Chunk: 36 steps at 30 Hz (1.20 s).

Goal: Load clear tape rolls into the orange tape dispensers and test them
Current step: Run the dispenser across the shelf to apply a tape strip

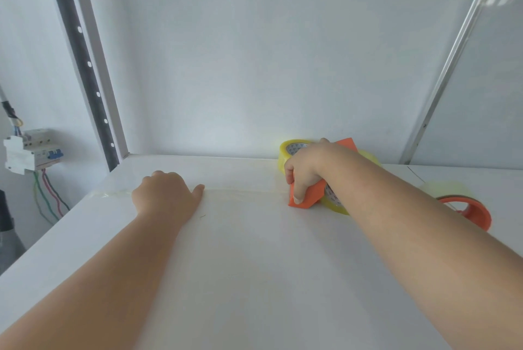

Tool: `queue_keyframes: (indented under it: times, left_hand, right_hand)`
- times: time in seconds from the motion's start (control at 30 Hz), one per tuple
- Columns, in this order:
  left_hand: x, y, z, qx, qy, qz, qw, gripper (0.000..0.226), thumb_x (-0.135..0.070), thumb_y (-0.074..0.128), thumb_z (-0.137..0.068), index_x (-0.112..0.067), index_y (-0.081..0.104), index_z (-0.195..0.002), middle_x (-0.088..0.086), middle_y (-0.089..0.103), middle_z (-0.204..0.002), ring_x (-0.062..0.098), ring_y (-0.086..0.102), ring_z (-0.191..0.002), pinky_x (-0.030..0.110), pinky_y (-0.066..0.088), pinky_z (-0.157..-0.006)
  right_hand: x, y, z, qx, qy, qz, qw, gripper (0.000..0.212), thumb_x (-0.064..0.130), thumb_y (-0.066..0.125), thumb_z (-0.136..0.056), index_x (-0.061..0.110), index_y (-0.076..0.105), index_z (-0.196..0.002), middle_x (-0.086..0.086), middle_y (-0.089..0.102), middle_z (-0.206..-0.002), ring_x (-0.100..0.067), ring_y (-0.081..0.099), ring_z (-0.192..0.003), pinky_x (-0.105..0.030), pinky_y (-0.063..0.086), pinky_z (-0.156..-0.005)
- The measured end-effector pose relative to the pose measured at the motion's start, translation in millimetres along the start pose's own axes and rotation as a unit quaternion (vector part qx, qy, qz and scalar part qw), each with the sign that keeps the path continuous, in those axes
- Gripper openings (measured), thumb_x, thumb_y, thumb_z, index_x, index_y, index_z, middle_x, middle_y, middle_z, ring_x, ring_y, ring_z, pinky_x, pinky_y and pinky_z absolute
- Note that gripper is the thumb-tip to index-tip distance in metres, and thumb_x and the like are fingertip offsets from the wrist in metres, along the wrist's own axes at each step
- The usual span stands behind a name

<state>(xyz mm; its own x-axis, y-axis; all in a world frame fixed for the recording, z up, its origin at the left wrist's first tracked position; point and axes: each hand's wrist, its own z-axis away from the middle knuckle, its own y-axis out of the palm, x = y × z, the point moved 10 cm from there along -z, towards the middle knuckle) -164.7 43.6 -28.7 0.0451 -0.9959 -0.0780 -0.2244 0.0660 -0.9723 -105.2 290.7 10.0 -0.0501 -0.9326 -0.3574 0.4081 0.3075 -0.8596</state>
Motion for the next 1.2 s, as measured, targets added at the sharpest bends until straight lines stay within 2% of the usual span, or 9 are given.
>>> queue_keyframes:
  times: [0.2,0.43,0.53,0.63,0.73,0.8,0.9,1.0,1.2]
  left_hand:
    - [-6.5,-2.3,1.5,-0.006,0.017,0.02,1.0,0.049,-0.057,0.04,-0.091,-0.013,0.055,-0.104,0.002,0.041,-0.089,0.025,0.053,-0.099,0.031,0.038,-0.065]
    - [-25.8,-18.0,3.6,-0.032,0.052,0.023,0.998,0.029,-0.038,0.041,-0.095,-0.013,0.053,-0.091,0.001,0.046,-0.079,0.025,0.048,-0.082,0.031,0.043,-0.067]
    - [-45.3,-31.1,6.4,-0.043,0.079,0.063,0.994,0.029,-0.035,0.041,-0.094,-0.012,0.058,-0.094,0.002,0.052,-0.08,0.026,0.051,-0.08,0.029,0.039,-0.064]
    - [-72.7,-40.4,14.1,-0.037,0.102,0.108,0.988,0.031,-0.038,0.042,-0.093,-0.015,0.061,-0.101,0.003,0.063,-0.094,0.026,0.058,-0.089,0.029,0.042,-0.068]
    - [-101.4,-44.7,25.8,-0.02,0.118,0.169,0.978,0.027,-0.039,0.043,-0.092,-0.018,0.06,-0.093,0.0,0.064,-0.089,0.023,0.056,-0.083,0.028,0.042,-0.067]
    - [-115.9,-49.3,33.2,-0.017,0.122,0.223,0.967,0.022,-0.039,0.044,-0.092,-0.021,0.057,-0.089,-0.002,0.065,-0.09,0.022,0.058,-0.083,0.029,0.044,-0.067]
    - [-130.0,-56.9,42.6,-0.022,0.127,0.305,0.944,0.021,-0.036,0.046,-0.091,-0.02,0.059,-0.086,-0.003,0.067,-0.089,0.021,0.061,-0.082,0.028,0.044,-0.066]
    - [-138.3,-64.7,51.4,-0.04,0.14,0.357,0.923,0.021,-0.031,0.045,-0.091,-0.019,0.059,-0.083,-0.005,0.065,-0.084,0.02,0.059,-0.078,0.028,0.043,-0.062]
    - [-142.8,-70.3,67.1,-0.073,0.198,0.405,0.89,0.015,-0.024,0.047,-0.091,-0.018,0.058,-0.085,-0.006,0.065,-0.079,0.017,0.06,-0.076,0.03,0.046,-0.064]
  right_hand:
    - [2.3,-0.3,-2.7,-0.019,-0.012,0.009,1.0,0.052,0.056,0.069,-0.072,0.039,0.057,-0.12,0.009,0.052,-0.126,-0.022,0.042,-0.119,-0.038,0.032,-0.099]
    - [4.5,-2.7,-5.2,-0.073,-0.041,0.029,0.996,0.05,0.064,0.065,-0.069,0.04,0.059,-0.114,0.012,0.058,-0.116,-0.019,0.048,-0.114,-0.038,0.034,-0.1]
    - [4.2,-4.3,-4.7,-0.092,-0.052,0.027,0.994,0.051,0.064,0.064,-0.07,0.039,0.059,-0.114,0.012,0.06,-0.114,-0.018,0.05,-0.111,-0.037,0.034,-0.099]
    - [2.5,-5.3,-3.9,-0.112,-0.055,0.023,0.992,0.055,0.065,0.063,-0.07,0.037,0.057,-0.117,0.009,0.059,-0.113,-0.019,0.051,-0.105,-0.033,0.035,-0.091]
    - [1.2,-13.1,-1.8,-0.166,-0.078,-0.022,0.983,0.054,0.066,0.059,-0.074,0.034,0.056,-0.117,0.008,0.06,-0.111,-0.019,0.053,-0.103,-0.031,0.036,-0.083]
    - [0.7,-23.3,4.1,-0.222,-0.103,-0.076,0.967,0.042,0.06,0.055,-0.08,0.03,0.059,-0.109,0.007,0.061,-0.107,-0.02,0.056,-0.1,-0.031,0.039,-0.078]
    - [4.9,-38.4,23.6,-0.318,-0.132,-0.105,0.933,0.018,0.039,0.05,-0.089,0.024,0.054,-0.082,0.006,0.055,-0.077,-0.022,0.054,-0.08,-0.028,0.03,-0.064]
    - [7.5,-44.2,40.5,-0.39,-0.133,-0.091,0.907,0.019,0.025,0.045,-0.088,0.019,0.047,-0.071,0.004,0.044,-0.061,-0.025,0.047,-0.067,-0.029,0.026,-0.065]
    - [4.2,-38.0,56.3,-0.435,-0.161,-0.12,0.878,0.03,0.024,0.048,-0.086,0.021,0.034,-0.059,0.003,0.042,-0.061,-0.024,0.044,-0.063,-0.029,0.026,-0.068]
